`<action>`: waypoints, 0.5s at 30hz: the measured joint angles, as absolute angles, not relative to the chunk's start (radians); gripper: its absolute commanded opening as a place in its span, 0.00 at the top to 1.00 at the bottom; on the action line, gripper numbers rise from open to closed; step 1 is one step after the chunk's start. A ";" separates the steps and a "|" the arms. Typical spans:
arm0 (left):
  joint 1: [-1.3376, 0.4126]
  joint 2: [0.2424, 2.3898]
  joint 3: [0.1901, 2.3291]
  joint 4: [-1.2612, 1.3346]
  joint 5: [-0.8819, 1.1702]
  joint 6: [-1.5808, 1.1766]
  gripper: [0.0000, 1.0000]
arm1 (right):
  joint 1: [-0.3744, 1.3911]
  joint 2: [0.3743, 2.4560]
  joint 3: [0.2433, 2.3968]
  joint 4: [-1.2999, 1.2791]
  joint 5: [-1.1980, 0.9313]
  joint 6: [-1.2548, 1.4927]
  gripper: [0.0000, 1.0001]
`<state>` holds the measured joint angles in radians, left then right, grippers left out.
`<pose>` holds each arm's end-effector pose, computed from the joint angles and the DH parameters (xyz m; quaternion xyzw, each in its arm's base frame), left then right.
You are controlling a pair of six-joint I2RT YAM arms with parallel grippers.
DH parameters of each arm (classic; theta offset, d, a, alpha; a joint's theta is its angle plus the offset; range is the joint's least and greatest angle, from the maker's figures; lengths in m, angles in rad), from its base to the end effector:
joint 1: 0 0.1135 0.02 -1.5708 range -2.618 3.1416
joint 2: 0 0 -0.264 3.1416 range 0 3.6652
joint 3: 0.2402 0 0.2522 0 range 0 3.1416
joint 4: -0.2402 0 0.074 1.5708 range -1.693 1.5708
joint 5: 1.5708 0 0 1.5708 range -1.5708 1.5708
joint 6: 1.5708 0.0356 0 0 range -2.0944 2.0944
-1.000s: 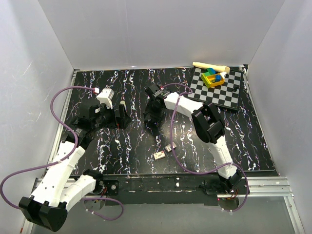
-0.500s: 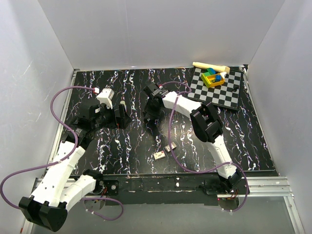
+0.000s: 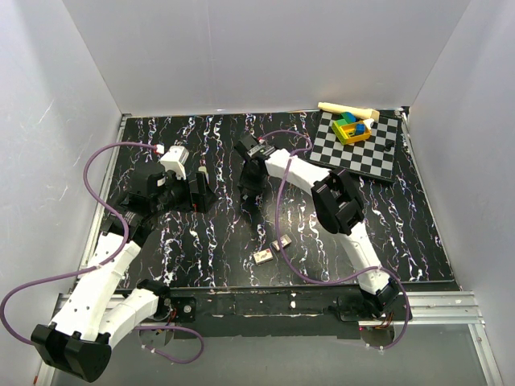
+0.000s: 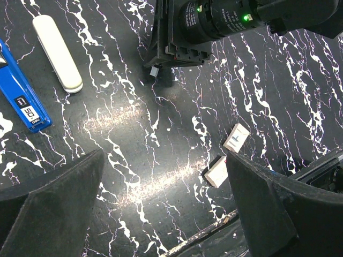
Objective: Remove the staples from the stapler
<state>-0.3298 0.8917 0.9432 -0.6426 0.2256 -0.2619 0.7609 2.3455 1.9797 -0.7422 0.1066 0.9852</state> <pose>0.1734 -0.0678 0.3309 0.0827 0.8745 -0.2313 0.4182 0.3674 0.3446 0.1727 0.1209 0.9645 0.1422 0.1869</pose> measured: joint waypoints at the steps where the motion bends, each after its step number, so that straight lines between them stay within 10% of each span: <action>1: -0.330 0.892 0.943 -0.643 0.226 -0.262 0.02 | 0.764 2.346 1.980 -0.744 0.111 0.981 0.52; 15: -0.330 0.876 0.937 -0.642 0.229 -0.262 0.02 | 0.794 2.364 2.021 -0.789 0.153 0.965 0.52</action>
<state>-0.3298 0.8761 0.9375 -0.6418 0.2291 -0.2619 0.7944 2.3638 2.0209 -0.7895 0.1528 0.9653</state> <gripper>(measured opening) 0.981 0.481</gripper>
